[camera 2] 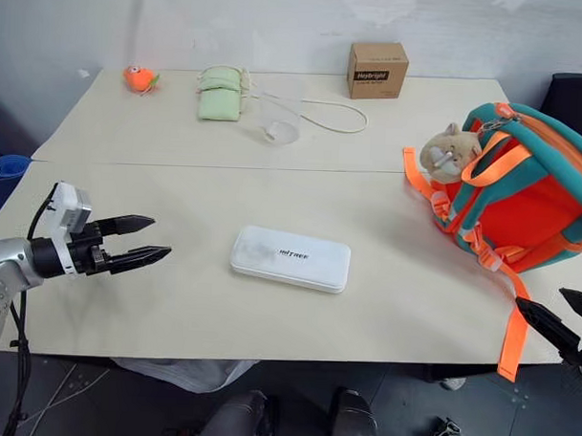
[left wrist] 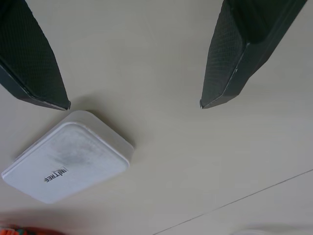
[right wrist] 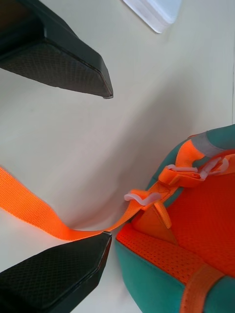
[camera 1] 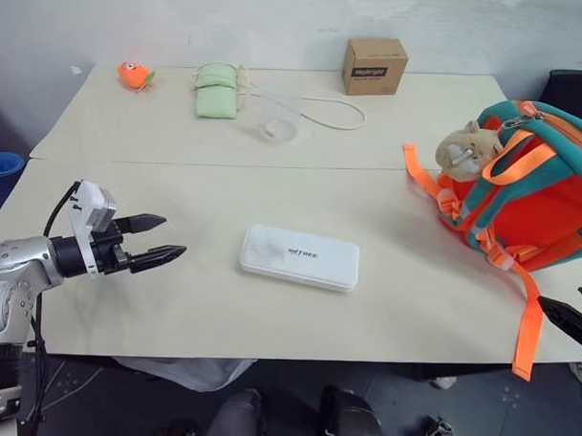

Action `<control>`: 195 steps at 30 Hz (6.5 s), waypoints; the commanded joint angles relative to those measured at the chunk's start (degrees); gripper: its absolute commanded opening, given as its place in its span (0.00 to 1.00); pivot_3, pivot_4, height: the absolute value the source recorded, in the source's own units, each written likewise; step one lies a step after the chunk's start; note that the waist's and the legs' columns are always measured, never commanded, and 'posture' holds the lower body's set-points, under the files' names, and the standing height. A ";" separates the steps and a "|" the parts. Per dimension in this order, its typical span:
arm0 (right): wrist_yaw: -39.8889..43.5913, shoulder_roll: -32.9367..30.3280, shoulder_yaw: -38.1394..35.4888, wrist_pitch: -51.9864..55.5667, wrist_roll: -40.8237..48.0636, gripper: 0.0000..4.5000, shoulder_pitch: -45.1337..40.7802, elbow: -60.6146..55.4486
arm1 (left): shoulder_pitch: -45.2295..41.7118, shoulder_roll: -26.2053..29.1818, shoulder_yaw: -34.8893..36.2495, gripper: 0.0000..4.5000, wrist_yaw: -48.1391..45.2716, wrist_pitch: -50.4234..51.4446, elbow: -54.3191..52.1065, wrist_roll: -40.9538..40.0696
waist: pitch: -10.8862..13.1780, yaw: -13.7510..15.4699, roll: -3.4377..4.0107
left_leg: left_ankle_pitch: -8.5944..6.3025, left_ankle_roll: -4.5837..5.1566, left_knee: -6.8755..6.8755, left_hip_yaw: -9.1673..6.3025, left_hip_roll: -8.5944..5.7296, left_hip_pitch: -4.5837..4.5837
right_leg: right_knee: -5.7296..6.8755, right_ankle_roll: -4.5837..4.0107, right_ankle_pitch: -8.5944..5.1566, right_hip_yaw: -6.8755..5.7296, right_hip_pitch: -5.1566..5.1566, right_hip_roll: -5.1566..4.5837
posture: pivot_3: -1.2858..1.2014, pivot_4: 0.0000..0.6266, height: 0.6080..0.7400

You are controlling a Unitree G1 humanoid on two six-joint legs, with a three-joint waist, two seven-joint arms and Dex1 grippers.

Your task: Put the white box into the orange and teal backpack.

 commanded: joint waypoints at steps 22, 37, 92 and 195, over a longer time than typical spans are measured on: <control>-0.04 0.23 -0.19 -0.68 0.36 0.99 0.82 -2.96 | -2.63 0.00 -2.18 0.99 2.08 -2.57 1.40 2.50 | 0.01 0.02 -0.01 | 0.03 -0.06 0.00 0.02 0.00 0.00 | -0.01 0.00 0.00 0.02 0.00 -0.01 | 0.52 0.24 1.00; -2.74 -0.35 39.99 -0.73 -12.01 0.01 -25.16 -2.83 | -16.89 -8.32 -18.41 0.10 0.16 -11.33 14.02 14.39 | 0.02 0.19 -0.05 | 0.20 0.28 0.34 0.07 -0.07 -0.26 | 0.29 0.06 0.07 -0.52 -0.11 0.08 | 0.52 0.24 1.00; -16.72 14.32 51.05 -6.61 -33.63 0.00 -34.66 5.89 | -32.63 -29.39 -18.70 0.38 3.96 37.34 27.19 -0.21 | -0.29 0.12 -0.27 | 0.39 0.33 0.43 -0.11 -0.24 -0.03 | 0.37 0.19 0.16 -0.52 0.23 0.32 | 0.52 0.24 1.00; 23.08 -20.70 27.97 14.87 16.23 0.01 -22.81 -12.59 | -31.03 -0.59 2.12 0.28 -13.18 24.22 0.00 -26.83 | 0.22 0.06 -0.41 | 0.00 0.14 0.67 0.40 0.50 -0.22 | 0.02 -0.04 0.32 -0.50 0.01 0.76 | 0.52 0.24 1.00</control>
